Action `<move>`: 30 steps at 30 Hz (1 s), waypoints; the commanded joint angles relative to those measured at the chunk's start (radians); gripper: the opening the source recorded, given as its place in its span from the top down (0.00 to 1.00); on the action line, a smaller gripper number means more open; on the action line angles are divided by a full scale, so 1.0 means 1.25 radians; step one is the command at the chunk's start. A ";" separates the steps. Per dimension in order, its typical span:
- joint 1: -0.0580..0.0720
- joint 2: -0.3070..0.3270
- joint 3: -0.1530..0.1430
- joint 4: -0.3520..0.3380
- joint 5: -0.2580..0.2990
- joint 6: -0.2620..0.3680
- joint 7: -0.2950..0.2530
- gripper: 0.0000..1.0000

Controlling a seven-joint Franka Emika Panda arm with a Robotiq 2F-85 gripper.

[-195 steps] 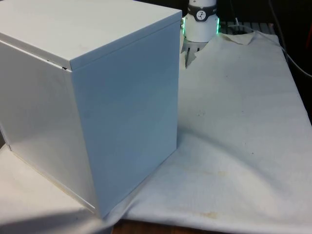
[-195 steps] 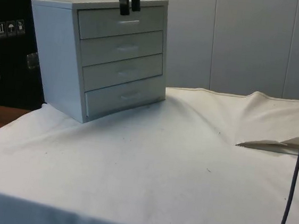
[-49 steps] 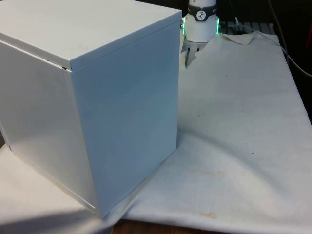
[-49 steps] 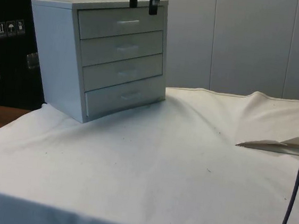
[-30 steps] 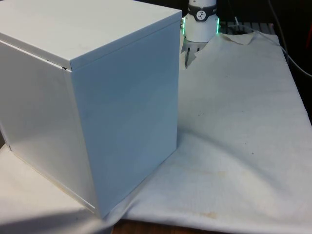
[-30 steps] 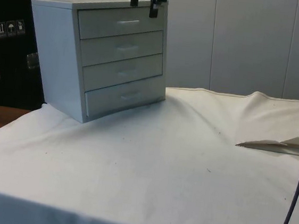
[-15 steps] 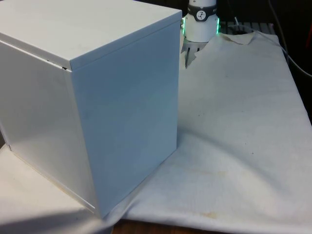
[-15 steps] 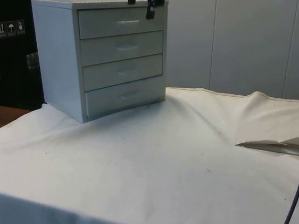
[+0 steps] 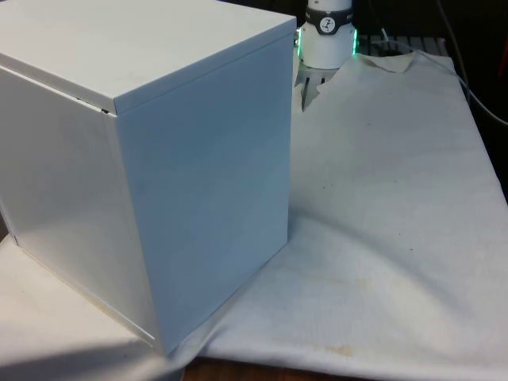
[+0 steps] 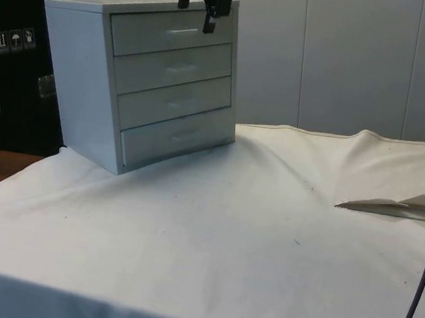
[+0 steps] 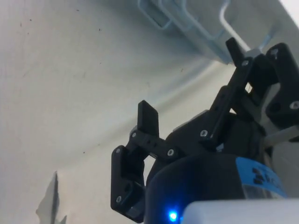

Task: Open the drawer, then close it.

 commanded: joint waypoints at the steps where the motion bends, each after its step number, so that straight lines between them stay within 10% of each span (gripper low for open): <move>1: -0.005 0.003 0.002 -0.004 -0.025 0.022 0.018 0.00; 30: -0.007 0.033 -0.051 -0.054 -0.134 0.172 0.067 0.00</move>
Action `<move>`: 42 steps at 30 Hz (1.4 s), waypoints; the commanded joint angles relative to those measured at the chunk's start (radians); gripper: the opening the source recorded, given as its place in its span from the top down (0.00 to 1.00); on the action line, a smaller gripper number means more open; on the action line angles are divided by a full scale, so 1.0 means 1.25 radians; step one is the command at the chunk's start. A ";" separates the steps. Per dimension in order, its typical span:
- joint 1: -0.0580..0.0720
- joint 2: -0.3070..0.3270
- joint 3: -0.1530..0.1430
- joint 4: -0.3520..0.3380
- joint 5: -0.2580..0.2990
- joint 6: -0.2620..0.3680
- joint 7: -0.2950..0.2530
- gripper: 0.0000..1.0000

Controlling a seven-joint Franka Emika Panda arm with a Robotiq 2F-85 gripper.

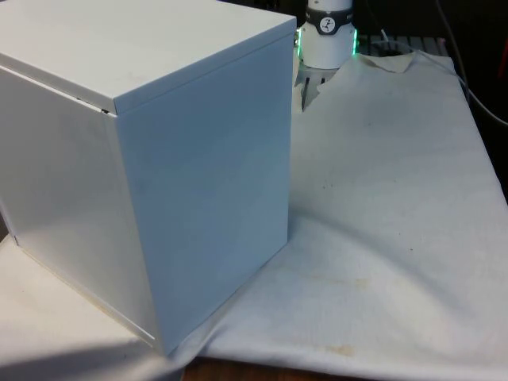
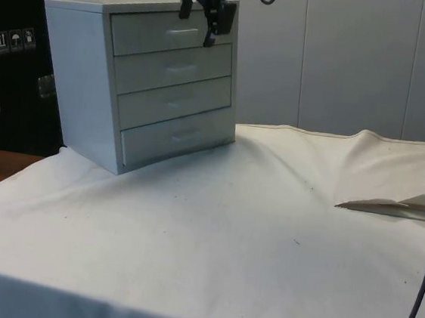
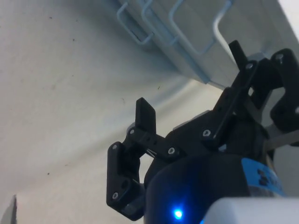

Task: Open the drawer, then close it.

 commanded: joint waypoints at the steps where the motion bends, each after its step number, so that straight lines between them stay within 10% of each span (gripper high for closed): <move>1: -0.006 0.006 -0.002 0.000 -0.020 0.023 0.010 0.00; 32: -0.004 0.082 -0.058 0.006 -0.025 0.146 0.002 0.01; 42: -0.004 0.093 -0.059 0.017 -0.028 0.158 0.009 0.56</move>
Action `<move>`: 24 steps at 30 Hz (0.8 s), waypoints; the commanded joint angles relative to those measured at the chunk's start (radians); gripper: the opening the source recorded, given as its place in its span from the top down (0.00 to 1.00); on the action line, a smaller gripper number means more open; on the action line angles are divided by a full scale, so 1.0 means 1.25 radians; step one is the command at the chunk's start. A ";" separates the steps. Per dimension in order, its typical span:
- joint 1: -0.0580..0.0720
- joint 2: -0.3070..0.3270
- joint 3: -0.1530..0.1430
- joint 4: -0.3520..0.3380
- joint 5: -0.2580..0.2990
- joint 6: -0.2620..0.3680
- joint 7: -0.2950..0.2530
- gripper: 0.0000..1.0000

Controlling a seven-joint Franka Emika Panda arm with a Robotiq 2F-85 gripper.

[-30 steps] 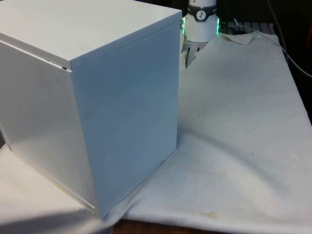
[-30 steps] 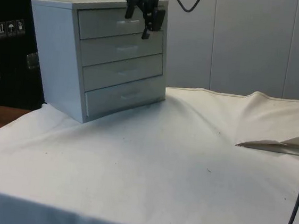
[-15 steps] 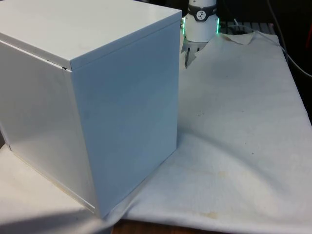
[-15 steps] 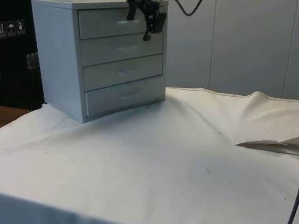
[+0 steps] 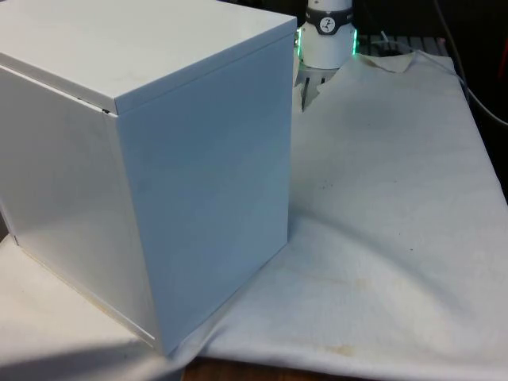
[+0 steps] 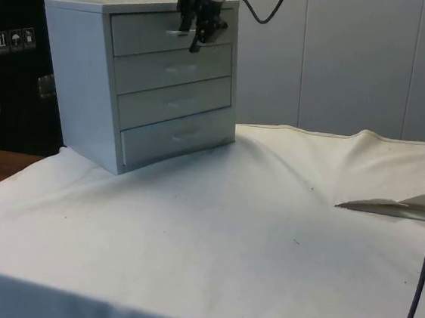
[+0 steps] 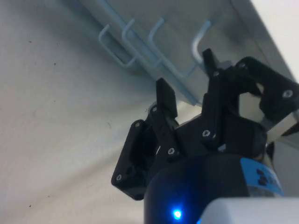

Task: Open the drawer, then close it.

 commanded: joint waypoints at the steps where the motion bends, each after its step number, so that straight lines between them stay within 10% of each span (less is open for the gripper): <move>1: -0.003 0.012 -0.004 0.008 -0.022 0.014 0.018 0.61; 10: -0.003 0.015 -0.005 0.011 -0.025 0.019 0.020 1.00; 24: -0.002 0.007 -0.005 0.011 -0.015 0.019 0.012 1.00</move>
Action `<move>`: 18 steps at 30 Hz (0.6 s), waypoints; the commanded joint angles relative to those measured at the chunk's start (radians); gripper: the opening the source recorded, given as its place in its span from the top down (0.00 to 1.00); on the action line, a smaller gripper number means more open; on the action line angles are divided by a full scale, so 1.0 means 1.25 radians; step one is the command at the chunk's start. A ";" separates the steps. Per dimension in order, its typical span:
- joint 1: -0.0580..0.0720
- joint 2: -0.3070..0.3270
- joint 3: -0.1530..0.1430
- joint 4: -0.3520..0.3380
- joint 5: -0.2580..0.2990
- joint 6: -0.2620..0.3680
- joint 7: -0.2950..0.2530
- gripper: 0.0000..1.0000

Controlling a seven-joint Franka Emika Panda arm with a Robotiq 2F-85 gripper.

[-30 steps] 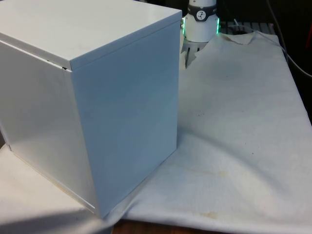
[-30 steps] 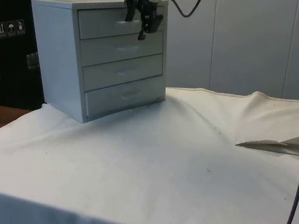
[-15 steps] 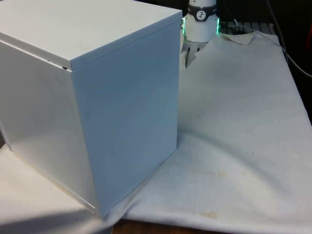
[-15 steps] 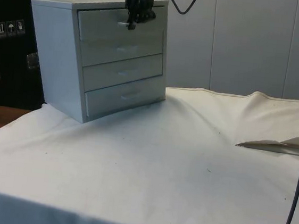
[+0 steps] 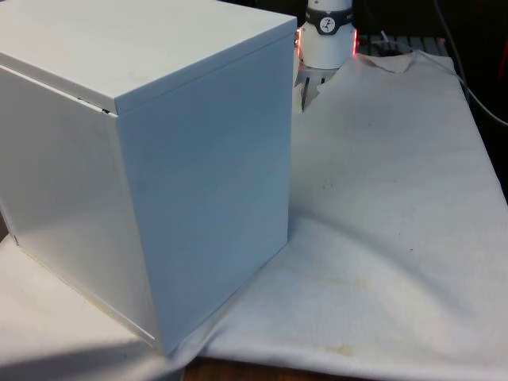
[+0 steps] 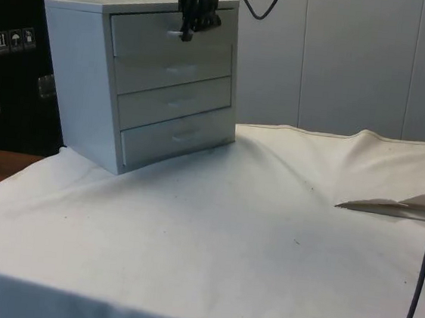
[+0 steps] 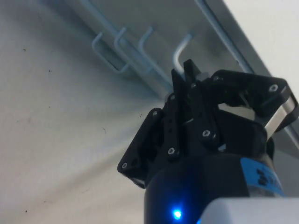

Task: Open the drawer, then close it.

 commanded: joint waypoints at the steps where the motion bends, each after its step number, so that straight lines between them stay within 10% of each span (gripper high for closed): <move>1: -0.002 0.002 -0.002 -0.003 -0.013 0.010 0.010 1.00; 18: -0.003 -0.055 0.002 -0.038 -0.032 -0.013 0.008 1.00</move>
